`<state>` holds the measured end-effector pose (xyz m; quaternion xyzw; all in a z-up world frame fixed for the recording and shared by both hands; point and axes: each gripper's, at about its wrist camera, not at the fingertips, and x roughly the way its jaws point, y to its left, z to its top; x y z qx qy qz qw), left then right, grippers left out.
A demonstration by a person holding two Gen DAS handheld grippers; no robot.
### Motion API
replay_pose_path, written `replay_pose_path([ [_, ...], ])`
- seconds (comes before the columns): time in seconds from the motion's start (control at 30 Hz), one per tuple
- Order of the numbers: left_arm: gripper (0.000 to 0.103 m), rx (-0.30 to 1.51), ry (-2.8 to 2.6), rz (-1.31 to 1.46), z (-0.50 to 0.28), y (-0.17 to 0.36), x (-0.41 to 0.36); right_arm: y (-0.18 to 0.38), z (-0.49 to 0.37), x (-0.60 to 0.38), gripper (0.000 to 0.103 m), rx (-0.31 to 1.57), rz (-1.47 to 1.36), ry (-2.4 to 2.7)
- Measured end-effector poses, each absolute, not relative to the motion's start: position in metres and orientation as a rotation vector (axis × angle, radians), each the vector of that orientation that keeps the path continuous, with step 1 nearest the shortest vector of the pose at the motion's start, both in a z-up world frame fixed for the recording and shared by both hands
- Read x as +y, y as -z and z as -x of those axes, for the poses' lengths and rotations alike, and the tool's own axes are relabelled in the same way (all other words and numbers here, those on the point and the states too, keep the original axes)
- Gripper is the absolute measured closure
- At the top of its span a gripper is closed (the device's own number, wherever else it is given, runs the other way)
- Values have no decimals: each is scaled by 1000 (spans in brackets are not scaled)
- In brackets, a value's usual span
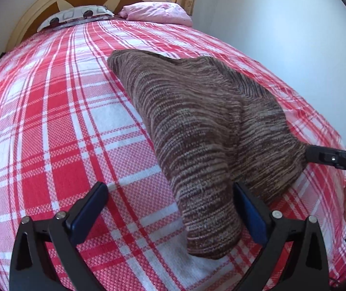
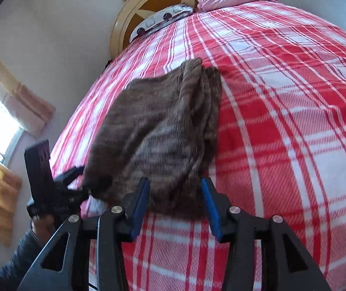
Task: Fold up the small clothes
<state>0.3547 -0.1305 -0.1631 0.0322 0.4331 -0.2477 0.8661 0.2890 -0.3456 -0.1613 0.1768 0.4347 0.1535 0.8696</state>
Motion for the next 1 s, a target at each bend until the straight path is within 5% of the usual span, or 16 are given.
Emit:
replay_pose_path([
  [0.07, 0, 903, 503, -82, -355, 164, -131, 159, -284, -339, 62, 878, -346, -317],
  [0.23, 0, 901, 518, -50, -358, 164, -123, 167, -292, -335, 92, 894, -323, -283],
  [0.67, 0, 824, 489, 3, -354, 158, -108, 167, -276, -358, 94, 916, -281, -199],
  [0.8, 0, 803, 462, 161, -361, 159, -80, 139, -279, -368, 88, 838, -219, -130],
  [0.87, 0, 843, 471, 212, -370, 165, -75, 121, -294, -369, 74, 778, -208, -155],
  [0.93, 0, 853, 476, 224, -371, 168, -75, 110, -323, -359, 45, 766, -176, -188],
  [1.0, 0, 850, 476, 220, -370, 168, -76, 109, -359, -349, 45, 791, -172, -229],
])
